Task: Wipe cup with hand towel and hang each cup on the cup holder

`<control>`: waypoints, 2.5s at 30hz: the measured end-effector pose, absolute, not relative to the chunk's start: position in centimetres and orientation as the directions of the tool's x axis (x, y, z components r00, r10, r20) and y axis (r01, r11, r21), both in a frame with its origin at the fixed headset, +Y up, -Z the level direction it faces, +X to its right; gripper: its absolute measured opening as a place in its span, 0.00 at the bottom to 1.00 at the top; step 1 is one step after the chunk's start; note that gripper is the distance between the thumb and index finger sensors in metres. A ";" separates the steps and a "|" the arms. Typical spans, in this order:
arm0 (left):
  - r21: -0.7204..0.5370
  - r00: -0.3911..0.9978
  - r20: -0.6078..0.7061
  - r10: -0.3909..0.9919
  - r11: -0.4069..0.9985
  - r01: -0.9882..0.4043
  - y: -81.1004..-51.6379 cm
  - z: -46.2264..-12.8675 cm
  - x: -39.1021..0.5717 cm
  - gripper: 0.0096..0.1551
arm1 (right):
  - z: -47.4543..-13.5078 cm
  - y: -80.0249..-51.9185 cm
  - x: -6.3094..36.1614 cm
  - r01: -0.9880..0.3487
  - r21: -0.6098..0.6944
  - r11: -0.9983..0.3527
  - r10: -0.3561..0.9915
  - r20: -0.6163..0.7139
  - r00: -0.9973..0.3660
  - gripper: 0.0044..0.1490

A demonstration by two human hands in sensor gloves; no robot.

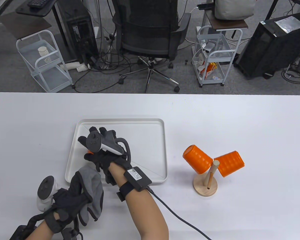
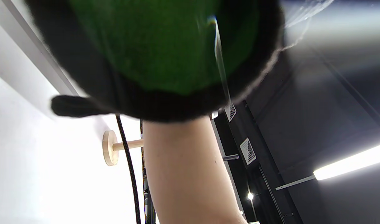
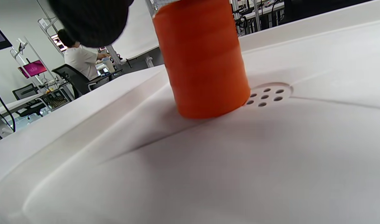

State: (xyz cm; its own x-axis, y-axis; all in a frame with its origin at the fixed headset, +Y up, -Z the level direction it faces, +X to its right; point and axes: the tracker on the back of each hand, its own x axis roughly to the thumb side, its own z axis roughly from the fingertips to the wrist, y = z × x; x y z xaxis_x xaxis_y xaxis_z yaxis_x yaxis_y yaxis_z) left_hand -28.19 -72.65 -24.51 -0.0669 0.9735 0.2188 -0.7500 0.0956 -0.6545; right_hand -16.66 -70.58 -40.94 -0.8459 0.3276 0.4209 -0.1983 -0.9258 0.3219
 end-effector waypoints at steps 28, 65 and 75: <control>-0.650 -0.065 0.222 0.973 0.098 -0.753 -72.6 -24.6 -28.4 0.45 | -38.8 -67.2 -10.7 -0.482 -0.042 -0.875 0.421 0.425 -0.801 0.40; -0.680 -0.068 0.247 0.967 0.124 -0.722 -73.0 -24.4 -28.0 0.49 | -25.8 -68.4 0.9 -0.946 0.158 -0.282 0.892 0.406 -0.198 0.44; -0.755 -0.146 0.250 0.957 0.098 -0.649 -73.6 -24.2 -27.1 0.49 | -24.6 -69.4 0.4 -0.945 0.239 -0.225 0.923 0.362 -0.129 0.49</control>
